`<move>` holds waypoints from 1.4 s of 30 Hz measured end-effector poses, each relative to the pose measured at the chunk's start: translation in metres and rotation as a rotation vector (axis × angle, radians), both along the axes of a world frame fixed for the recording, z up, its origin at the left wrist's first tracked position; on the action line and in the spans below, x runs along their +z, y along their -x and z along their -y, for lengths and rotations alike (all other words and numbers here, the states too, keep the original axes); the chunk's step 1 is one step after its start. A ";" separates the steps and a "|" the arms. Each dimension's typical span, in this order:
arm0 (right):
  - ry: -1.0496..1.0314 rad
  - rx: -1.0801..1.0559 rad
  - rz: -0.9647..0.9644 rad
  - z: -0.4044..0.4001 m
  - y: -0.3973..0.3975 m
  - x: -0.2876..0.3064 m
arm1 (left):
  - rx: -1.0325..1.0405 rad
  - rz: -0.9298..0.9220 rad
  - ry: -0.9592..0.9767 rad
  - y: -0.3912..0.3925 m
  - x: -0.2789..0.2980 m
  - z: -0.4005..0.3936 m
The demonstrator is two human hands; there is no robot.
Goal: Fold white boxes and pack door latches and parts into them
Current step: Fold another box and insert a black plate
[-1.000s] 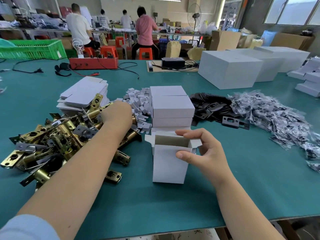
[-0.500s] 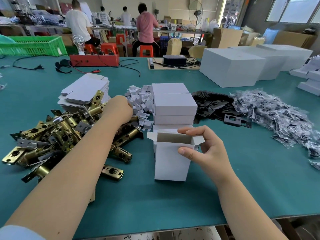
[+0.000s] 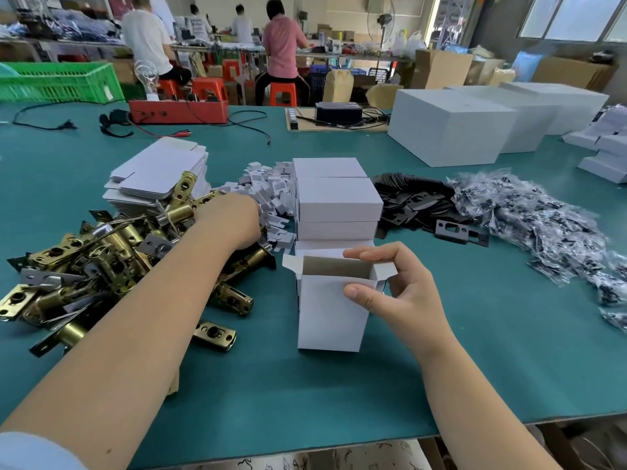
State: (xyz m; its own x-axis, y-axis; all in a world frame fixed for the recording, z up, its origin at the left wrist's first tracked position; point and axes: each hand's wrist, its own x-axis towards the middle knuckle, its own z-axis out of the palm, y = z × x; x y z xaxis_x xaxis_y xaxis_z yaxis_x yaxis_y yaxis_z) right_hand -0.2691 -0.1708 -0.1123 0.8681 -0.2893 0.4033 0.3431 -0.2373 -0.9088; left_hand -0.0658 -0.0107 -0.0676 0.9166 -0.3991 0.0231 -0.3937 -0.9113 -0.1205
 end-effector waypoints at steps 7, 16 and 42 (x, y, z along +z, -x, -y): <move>-0.010 0.010 0.004 0.000 -0.001 -0.001 | 0.028 -0.067 -0.191 0.000 0.017 0.005; 0.004 0.016 0.023 0.000 -0.001 -0.001 | -0.197 0.121 -0.339 -0.004 -0.005 0.050; 0.019 -0.008 0.017 0.000 -0.001 0.000 | -0.384 -0.118 0.057 -0.016 -0.017 0.017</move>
State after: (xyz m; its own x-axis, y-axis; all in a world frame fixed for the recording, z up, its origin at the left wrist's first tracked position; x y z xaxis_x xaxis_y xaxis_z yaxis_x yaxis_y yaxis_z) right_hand -0.2677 -0.1706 -0.1125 0.8587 -0.2883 0.4237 0.3568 -0.2571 -0.8981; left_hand -0.0498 -0.0275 -0.0844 0.6992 -0.7138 -0.0412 -0.7146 -0.6995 -0.0081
